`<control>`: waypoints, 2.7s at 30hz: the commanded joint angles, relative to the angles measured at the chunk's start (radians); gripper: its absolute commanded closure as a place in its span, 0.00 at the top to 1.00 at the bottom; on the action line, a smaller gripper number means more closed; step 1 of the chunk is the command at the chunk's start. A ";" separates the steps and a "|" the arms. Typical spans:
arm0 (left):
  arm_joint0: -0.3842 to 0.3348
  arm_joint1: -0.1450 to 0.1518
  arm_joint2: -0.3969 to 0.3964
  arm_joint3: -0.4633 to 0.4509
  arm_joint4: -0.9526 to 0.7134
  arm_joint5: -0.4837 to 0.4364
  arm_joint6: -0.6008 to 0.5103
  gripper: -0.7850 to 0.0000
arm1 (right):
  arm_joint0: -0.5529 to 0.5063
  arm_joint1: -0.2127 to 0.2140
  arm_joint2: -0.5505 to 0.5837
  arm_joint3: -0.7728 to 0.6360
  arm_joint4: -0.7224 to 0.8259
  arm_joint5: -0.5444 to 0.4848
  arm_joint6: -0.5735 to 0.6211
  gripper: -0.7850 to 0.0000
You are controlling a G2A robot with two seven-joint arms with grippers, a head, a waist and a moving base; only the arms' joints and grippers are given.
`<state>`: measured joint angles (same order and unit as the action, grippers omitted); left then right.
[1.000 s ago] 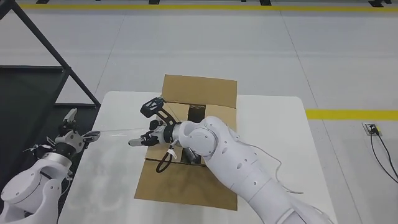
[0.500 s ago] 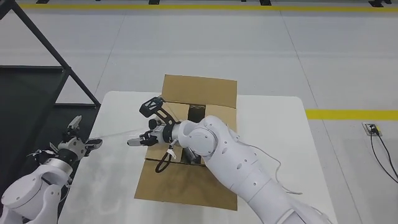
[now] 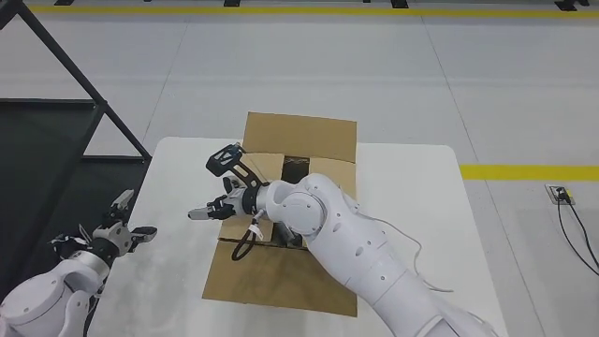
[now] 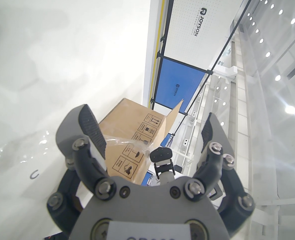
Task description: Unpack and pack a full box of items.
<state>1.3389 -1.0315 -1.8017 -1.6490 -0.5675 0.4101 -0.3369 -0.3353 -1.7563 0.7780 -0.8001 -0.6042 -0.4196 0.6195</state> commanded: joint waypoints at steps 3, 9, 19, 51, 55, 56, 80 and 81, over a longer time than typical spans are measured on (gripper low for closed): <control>0.030 0.001 0.006 -0.046 -0.003 -0.018 -0.069 1.00 | -0.002 -0.001 0.002 -0.002 -0.004 0.000 0.003 1.00; 0.031 0.001 0.038 -0.068 0.017 -0.049 -0.104 1.00 | -0.015 0.002 0.016 -0.027 -0.019 -0.008 -0.045 1.00; -0.002 0.000 0.044 -0.015 -0.059 -0.056 -0.176 1.00 | -0.082 0.037 0.091 -0.143 -0.045 -0.026 -0.065 1.00; 0.057 0.061 0.097 -0.121 0.210 -0.280 -0.771 1.00 | -0.410 0.176 0.446 -0.594 -0.140 -0.024 0.037 1.00; 0.035 0.058 0.128 -0.126 0.171 -0.272 -0.740 1.00 | -0.424 0.187 0.496 -0.589 -0.090 -0.039 -0.002 1.00; 0.031 0.057 0.131 -0.125 0.160 -0.270 -0.732 1.00 | -0.427 0.191 0.508 -0.590 -0.077 -0.045 -0.001 1.00; -0.115 0.038 0.206 -0.193 0.003 -0.177 -0.375 1.00 | -0.392 0.224 0.651 -0.501 0.012 0.051 -0.122 1.00; -0.119 0.038 0.211 -0.193 0.007 -0.176 -0.369 1.00 | -0.360 0.225 0.658 -0.452 0.020 0.054 -0.119 1.00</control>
<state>1.2245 -0.9933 -1.5962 -1.8426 -0.5652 0.2328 -0.7130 -0.7346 -1.5329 1.4265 -1.3144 -0.5964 -0.3674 0.4980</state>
